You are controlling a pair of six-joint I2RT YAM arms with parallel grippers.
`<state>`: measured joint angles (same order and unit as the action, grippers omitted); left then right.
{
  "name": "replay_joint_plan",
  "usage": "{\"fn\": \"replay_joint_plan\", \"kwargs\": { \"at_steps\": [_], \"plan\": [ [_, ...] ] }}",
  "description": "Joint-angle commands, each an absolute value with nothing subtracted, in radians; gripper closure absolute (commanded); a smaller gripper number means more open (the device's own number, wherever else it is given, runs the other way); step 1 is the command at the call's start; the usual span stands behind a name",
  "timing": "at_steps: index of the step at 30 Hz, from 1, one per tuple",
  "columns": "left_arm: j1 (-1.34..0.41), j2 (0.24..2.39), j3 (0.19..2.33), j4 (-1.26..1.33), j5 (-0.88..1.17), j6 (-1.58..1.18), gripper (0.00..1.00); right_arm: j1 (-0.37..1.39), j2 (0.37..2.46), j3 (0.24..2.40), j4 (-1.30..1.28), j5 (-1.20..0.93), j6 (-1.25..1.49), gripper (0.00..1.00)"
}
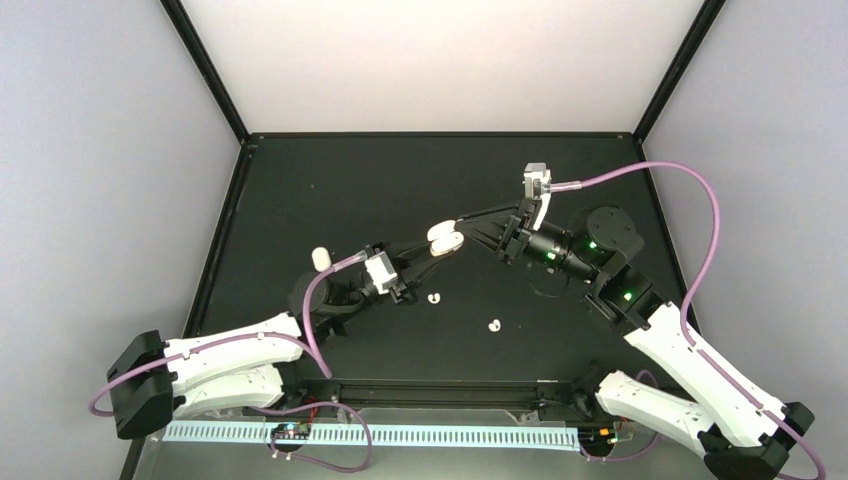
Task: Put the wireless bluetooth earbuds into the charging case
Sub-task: Place the earbud in the charging case.
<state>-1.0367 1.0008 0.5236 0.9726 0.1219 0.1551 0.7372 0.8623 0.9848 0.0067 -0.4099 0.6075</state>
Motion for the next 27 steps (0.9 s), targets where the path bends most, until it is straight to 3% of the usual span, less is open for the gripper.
{"fn": "replay_joint_plan", "kwargs": {
  "at_steps": [1, 18, 27],
  "plan": [
    [-1.043, 1.01, 0.576, 1.018, 0.089, 0.149, 0.98, 0.737, 0.852, 1.003, -0.05, -0.396, 0.597, 0.89],
    [-1.043, 1.026, 0.568, 1.024, 0.041, 0.139, 0.99, 0.737, 0.818, 1.019, -0.057, -0.321, 0.608, 0.88],
    [-1.046, 1.039, 0.57, 1.059, -0.087, 0.169, 0.98, 0.738, 0.805, 0.999, -0.068, -0.197, 0.652, 0.88]
  ]
}}
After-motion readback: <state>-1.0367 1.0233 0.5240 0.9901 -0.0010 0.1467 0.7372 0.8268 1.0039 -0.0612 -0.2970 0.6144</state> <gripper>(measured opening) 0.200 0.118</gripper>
